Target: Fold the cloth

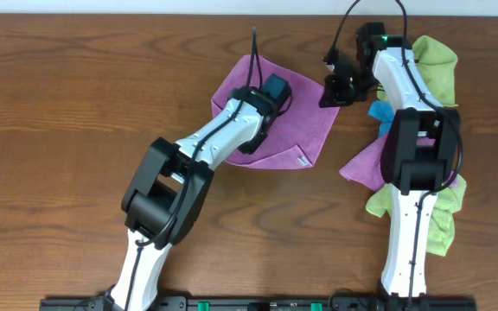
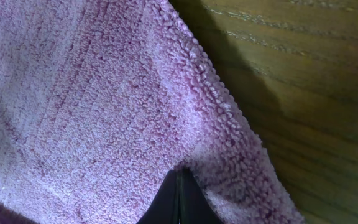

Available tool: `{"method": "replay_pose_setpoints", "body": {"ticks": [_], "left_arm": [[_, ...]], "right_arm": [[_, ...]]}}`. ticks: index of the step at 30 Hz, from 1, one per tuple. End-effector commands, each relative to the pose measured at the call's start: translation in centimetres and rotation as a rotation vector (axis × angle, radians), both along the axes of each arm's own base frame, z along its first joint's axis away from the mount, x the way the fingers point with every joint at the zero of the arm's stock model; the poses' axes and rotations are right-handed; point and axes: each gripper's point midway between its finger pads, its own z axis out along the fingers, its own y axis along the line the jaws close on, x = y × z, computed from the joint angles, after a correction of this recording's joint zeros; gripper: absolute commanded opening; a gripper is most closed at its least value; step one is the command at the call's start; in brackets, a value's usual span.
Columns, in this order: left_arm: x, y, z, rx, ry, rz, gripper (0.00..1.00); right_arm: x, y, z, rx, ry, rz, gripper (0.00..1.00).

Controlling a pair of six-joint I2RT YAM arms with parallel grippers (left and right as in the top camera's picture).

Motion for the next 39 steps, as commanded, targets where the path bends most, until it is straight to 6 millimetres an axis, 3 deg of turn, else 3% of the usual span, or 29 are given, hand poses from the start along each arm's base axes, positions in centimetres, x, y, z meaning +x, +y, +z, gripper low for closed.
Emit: {"method": "replay_pose_setpoints", "body": {"ticks": [1,6,12,20,25,31,36,39], "left_arm": [[-0.2,-0.2,-0.4,0.000,0.010,-0.003,0.40],[-0.7,0.2,-0.7,0.015,0.029,-0.004,0.38],[-2.2,1.3,-2.3,0.047,0.074,-0.003,0.39],[-1.5,2.1,-1.8,0.099,0.030,0.003,0.37],[-1.3,2.4,-1.6,0.115,0.016,0.005,0.26],[-1.3,2.4,-1.6,0.111,0.013,0.019,0.06],[-1.4,2.8,-1.5,0.095,-0.017,0.131,0.06],[-1.5,4.1,-1.1,0.110,-0.053,0.262,0.06]], "right_arm": [[-1.2,-1.1,-3.4,-0.059,0.077,-0.010,0.01],[-1.2,-1.1,-3.4,-0.059,0.078,-0.010,0.01],[-1.4,-1.1,-3.4,-0.059,0.085,-0.010,0.01],[-1.6,-1.1,-3.4,-0.059,0.092,-0.009,0.01],[-1.6,-1.0,-3.4,-0.060,0.092,-0.009,0.01],[-1.6,-1.0,-3.4,-0.059,0.092,-0.009,0.01],[-1.6,-1.0,-3.4,-0.060,0.092,-0.009,0.01],[-1.6,-1.0,-3.4,-0.060,0.092,-0.009,0.01]]}}
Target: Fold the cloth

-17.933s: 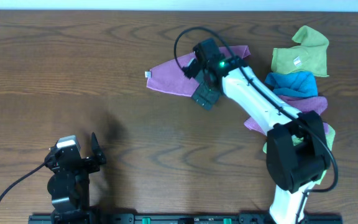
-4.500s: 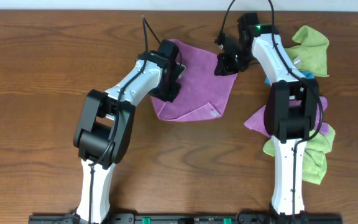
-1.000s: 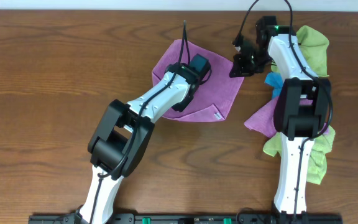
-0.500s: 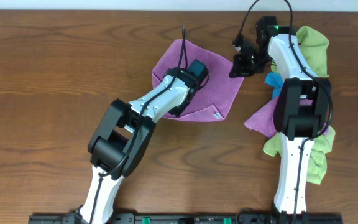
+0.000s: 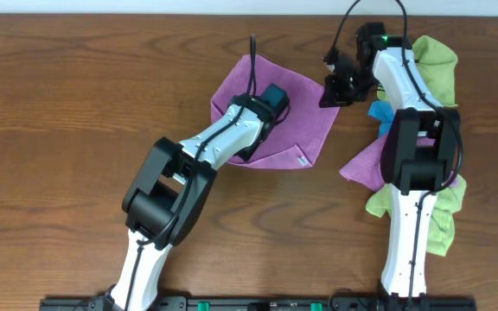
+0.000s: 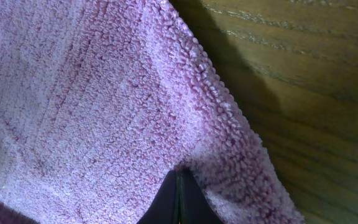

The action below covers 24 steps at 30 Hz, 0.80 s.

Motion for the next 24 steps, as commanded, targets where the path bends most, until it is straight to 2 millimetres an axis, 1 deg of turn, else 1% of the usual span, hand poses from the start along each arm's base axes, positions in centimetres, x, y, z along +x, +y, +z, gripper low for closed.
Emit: {"method": "replay_pose_setpoints", "body": {"ticks": [1,4,7,12,15,20,24], "left_arm": [[-0.2,1.9,0.0,0.024,-0.051,0.171,0.06],[-0.7,2.8,0.0,0.025,-0.058,0.272,0.06],[-1.0,3.4,0.0,0.011,-0.083,0.379,0.06],[-1.7,4.7,0.2,0.018,-0.093,0.512,0.06],[-2.4,6.0,0.3,0.036,-0.089,0.594,0.06],[-3.8,8.7,0.8,0.095,-0.073,0.745,0.06],[-4.4,9.2,0.8,0.082,-0.031,0.795,0.06]], "right_arm": [[-1.4,-1.0,-3.4,-0.060,0.084,-0.006,0.01],[-1.4,-1.1,-3.4,-0.060,0.084,-0.006,0.01],[-1.5,-1.0,-3.4,-0.060,0.086,-0.006,0.01],[-1.5,-1.0,-3.4,-0.060,0.088,-0.006,0.01],[-1.5,-1.0,-3.4,-0.060,0.088,-0.006,0.01],[-1.5,-1.0,-3.4,-0.060,0.090,-0.012,0.01],[-1.5,-1.0,-3.4,-0.060,0.090,-0.012,0.01]]}}
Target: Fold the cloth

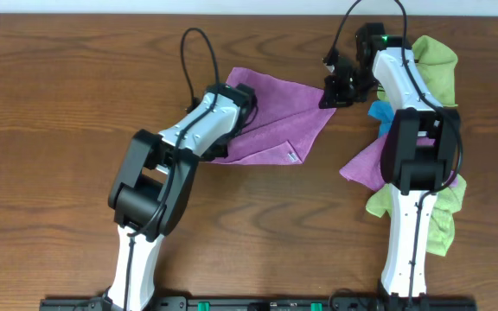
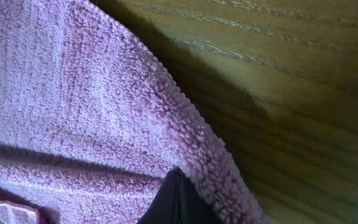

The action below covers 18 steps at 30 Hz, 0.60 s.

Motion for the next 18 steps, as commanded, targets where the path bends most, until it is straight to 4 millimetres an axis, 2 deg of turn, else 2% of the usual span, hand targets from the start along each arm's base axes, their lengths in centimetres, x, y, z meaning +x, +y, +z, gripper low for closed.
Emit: {"method": "replay_pose_setpoints", "body": {"ticks": [1,2,6,7,9,11,12,15,18], "left_arm": [[-0.5,0.9,0.1,-0.006,-0.001,0.085,0.06],[-0.3,0.9,0.3,-0.015,-0.009,0.089,0.06],[1.2,0.2,2.5,-0.058,-0.067,0.047,0.23],[1.8,0.0,3.1,-0.072,-0.088,0.033,0.23],[3.8,-1.0,5.3,-0.123,-0.173,-0.010,0.26],[5.5,-1.8,6.4,-0.166,-0.251,-0.047,0.29],[6.3,-2.3,6.7,-0.187,-0.280,-0.071,0.29],[8.4,-4.0,6.3,-0.255,-0.324,-0.154,0.14],[10.3,-6.0,5.3,-0.334,-0.340,-0.264,0.11]], "right_arm": [[-1.3,-1.1,-3.4,-0.063,0.082,-0.009,0.01],[-1.3,-1.1,-3.4,-0.063,0.083,-0.012,0.02],[-1.3,-1.1,-3.4,-0.063,0.084,-0.016,0.01],[-1.3,-1.0,-3.4,-0.061,0.084,-0.017,0.01],[-1.1,-0.7,-3.1,-0.045,0.077,-0.018,0.01],[-0.7,-0.4,-2.3,-0.023,0.061,-0.018,0.01],[-0.4,-0.3,-1.9,-0.019,0.050,-0.018,0.01],[0.6,-0.3,0.7,-0.015,0.000,-0.019,0.01],[1.6,-0.2,3.8,-0.013,-0.068,-0.019,0.01]]}}
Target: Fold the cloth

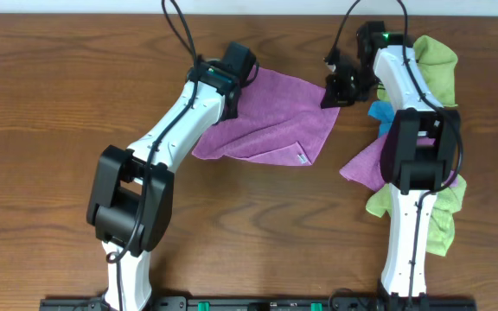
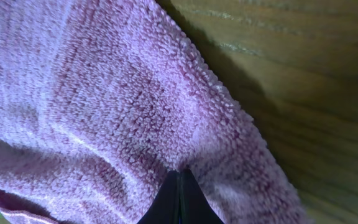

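The purple cloth [image 1: 275, 121] lies spread open on the wooden table [image 1: 59, 130], its white tag near the front corner. My left gripper [image 1: 234, 79] sits at the cloth's far left corner and appears shut on it; its fingers are hidden under the wrist. My right gripper [image 1: 329, 93] is at the cloth's right corner. In the right wrist view the right gripper [image 2: 179, 177] has its dark tips pressed together, pinching the fuzzy purple cloth [image 2: 104, 93], with bare wood [image 2: 316, 74] beside it.
A heap of other cloths lies along the right side under my right arm: a green cloth [image 1: 435, 56], a blue scrap [image 1: 379, 111], another purple cloth [image 1: 366, 164] and a second green cloth [image 1: 439, 216]. The table's far edge runs just behind both grippers.
My left gripper has moved a little farther back and left, and the cloth's left side now lies flatter and wider. My right gripper stays shut on the right corner.
At first my left gripper rested on the middle of the cloth, whose left part was folded over. It stayed there a moment later. Then it was at the far left with the flap drawn out. Now the cloth lies spread, right corner held throughout.
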Available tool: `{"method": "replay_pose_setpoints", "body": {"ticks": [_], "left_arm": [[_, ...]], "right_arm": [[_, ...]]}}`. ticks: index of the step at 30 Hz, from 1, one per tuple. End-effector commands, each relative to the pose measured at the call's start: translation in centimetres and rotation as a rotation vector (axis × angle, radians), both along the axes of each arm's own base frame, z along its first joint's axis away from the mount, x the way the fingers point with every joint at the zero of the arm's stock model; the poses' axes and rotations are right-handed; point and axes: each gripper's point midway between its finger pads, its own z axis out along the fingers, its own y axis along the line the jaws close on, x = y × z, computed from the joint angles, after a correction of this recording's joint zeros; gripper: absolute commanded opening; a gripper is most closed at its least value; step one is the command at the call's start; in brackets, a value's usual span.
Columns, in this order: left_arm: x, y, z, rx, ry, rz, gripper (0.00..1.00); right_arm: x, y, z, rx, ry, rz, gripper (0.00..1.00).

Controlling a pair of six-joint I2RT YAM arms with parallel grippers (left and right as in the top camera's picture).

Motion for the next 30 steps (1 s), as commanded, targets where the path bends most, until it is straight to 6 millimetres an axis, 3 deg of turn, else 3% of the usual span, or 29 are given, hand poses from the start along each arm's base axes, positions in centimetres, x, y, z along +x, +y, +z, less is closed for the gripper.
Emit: {"method": "replay_pose_setpoints", "body": {"ticks": [1,2,4,5,6,7,11,14,19,30], "left_arm": [[1.2,-1.6,-1.5,-0.031,0.023,-0.161,0.10],[2.0,-2.3,-1.8,-0.057,0.007,-0.202,0.09],[3.5,-3.2,-2.2,-0.099,-0.031,-0.259,0.06],[4.2,-3.6,-2.2,-0.117,-0.051,-0.282,0.06],[5.0,-3.9,-2.3,-0.140,-0.076,-0.295,0.06],[6.0,-4.4,-2.4,-0.178,-0.109,-0.304,0.06],[8.2,-6.7,-2.4,-0.343,-0.183,-0.361,0.06],[9.2,-8.1,-3.6,-0.413,-0.207,-0.398,0.06],[9.4,-9.5,-5.9,-0.500,-0.190,-0.442,0.06],[9.5,-7.9,-8.5,-0.411,-0.161,-0.387,0.06]], "right_arm": [[1.8,-0.1,3.9,-0.001,-0.096,-0.011,0.05],[1.9,-0.1,5.1,0.000,-0.120,-0.012,0.49],[1.9,-0.1,6.9,0.000,-0.145,-0.013,0.53],[1.7,-0.1,7.7,0.001,-0.155,-0.013,0.51],[1.6,-0.2,8.6,0.001,-0.167,-0.013,0.29],[1.5,-0.2,9.7,0.002,-0.182,-0.013,0.01],[1.2,-0.2,14.4,0.000,-0.272,-0.013,0.01],[0.9,-0.4,16.9,-0.015,-0.324,-0.016,0.01],[0.2,-0.6,16.8,-0.041,-0.302,-0.012,0.01],[0.0,-0.9,15.9,-0.115,-0.293,-0.006,0.01]]}}
